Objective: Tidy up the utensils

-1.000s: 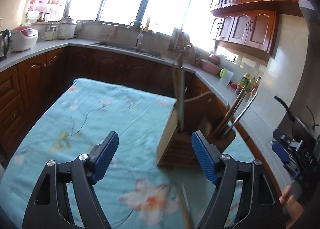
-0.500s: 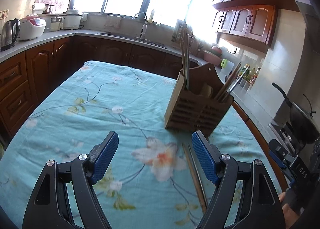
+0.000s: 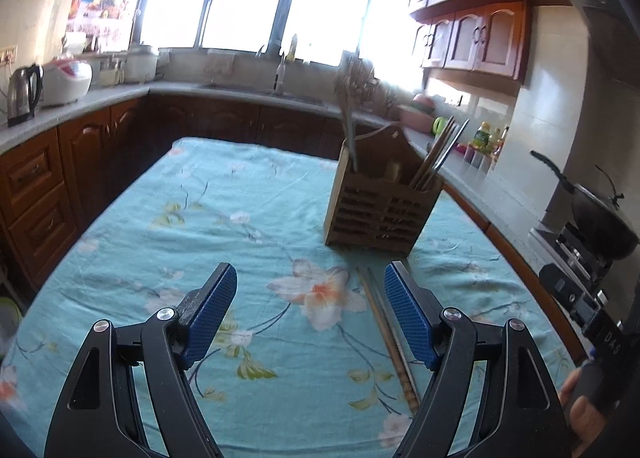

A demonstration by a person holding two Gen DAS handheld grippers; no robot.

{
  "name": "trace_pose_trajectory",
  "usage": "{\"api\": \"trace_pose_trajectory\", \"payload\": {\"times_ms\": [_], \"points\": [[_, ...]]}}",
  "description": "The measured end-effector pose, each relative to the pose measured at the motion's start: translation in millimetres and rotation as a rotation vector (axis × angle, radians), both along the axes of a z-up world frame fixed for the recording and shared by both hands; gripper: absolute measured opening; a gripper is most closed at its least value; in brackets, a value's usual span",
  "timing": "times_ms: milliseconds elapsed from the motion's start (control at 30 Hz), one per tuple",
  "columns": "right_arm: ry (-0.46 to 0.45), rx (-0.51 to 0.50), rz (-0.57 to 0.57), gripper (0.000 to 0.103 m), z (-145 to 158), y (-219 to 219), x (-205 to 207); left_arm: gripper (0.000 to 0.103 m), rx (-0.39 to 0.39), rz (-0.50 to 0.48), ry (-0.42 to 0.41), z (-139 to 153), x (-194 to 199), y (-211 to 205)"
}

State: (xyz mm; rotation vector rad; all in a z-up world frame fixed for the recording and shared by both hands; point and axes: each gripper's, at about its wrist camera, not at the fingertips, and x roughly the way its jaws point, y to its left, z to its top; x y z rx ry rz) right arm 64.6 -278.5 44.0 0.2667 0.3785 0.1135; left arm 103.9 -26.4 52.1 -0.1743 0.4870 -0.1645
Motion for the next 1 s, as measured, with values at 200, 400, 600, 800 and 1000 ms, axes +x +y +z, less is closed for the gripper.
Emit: {"api": "trace_pose_trajectory", "payload": {"times_ms": [200,400,600,800,1000], "points": [[-0.168,-0.089,-0.031,0.103,19.2,8.7,-32.3,0.103,0.059,0.031,-0.146,14.4,-32.3,-7.3],[-0.206,-0.145,-0.057,0.103,-1.3,17.9,-50.1,0.103,0.112,0.047,-0.161,-6.6,-44.2,-10.6],[-0.185,-0.191,-0.086,0.103,-18.1,18.3,-56.1,0.103,0.115,0.076,-0.144,-26.3,-48.0,-4.1],[-0.17,-0.185,-0.112,0.103,-26.3,11.3,-57.5,0.103,0.13,0.092,-0.127,-38.5,-51.0,-2.8],[-0.171,-0.193,-0.108,0.103,-27.8,11.5,-61.2,0.103,0.146,0.093,-0.123,-45.5,-53.9,-5.3]]}}
